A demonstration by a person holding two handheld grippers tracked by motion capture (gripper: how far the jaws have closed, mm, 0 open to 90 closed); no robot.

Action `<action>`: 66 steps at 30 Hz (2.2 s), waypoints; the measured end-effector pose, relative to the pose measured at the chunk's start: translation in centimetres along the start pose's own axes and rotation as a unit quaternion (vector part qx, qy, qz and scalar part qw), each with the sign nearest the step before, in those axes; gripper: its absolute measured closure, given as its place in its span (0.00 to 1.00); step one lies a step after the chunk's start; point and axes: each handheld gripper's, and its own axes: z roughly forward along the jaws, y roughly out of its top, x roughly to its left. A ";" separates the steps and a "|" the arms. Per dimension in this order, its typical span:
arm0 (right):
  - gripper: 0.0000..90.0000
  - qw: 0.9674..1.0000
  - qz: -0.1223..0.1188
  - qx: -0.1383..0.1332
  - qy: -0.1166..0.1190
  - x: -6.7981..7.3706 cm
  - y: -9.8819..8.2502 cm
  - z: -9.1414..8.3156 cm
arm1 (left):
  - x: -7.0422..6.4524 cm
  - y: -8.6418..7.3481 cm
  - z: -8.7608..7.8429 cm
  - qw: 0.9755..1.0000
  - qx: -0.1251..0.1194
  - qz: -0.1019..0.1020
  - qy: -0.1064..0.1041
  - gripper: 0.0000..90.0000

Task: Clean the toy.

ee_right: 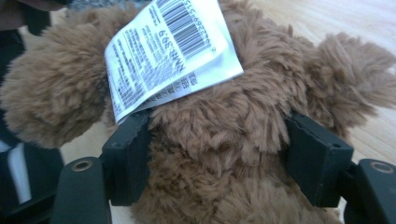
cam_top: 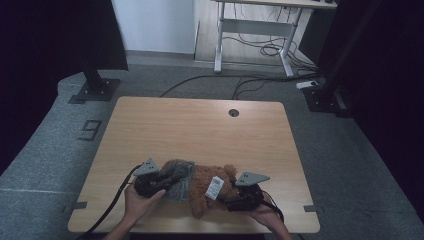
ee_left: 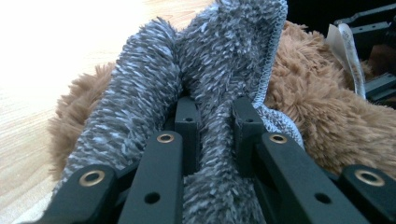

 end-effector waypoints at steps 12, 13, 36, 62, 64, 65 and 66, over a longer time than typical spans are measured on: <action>0.38 0.997 -0.001 -0.033 -0.074 -1.1 -0.3 2.1 | 0.8 0.7 1.9 0.999 -0.021 0.003 0.030 0.85; 0.39 0.996 0.001 -0.036 -0.077 -1.3 -0.3 2.3 | 0.9 0.9 2.1 0.999 -0.022 0.004 0.033 0.85; 0.23 0.996 0.079 -0.032 0.017 -2.6 -1.4 0.5 | 0.5 0.3 1.5 0.999 -0.024 0.007 0.026 0.85; 0.41 0.991 0.080 -0.092 -0.053 -5.4 -1.9 3.3 | 2.2 5.0 3.2 0.999 -0.036 -0.013 0.016 0.84; 0.40 0.990 0.082 -0.104 -0.048 -5.5 -1.9 2.7 | 1.0 6.6 3.3 0.999 -0.035 -0.003 -0.004 0.84; 0.40 0.990 0.079 -0.106 -0.050 -5.5 -1.9 2.6 | 0.2 7.3 3.6 0.999 -0.032 0.005 -0.013 0.84; 0.40 0.990 0.077 -0.104 -0.052 -5.3 -1.9 2.6 | -0.8 8.1 4.0 0.999 -0.026 0.015 -0.022 0.84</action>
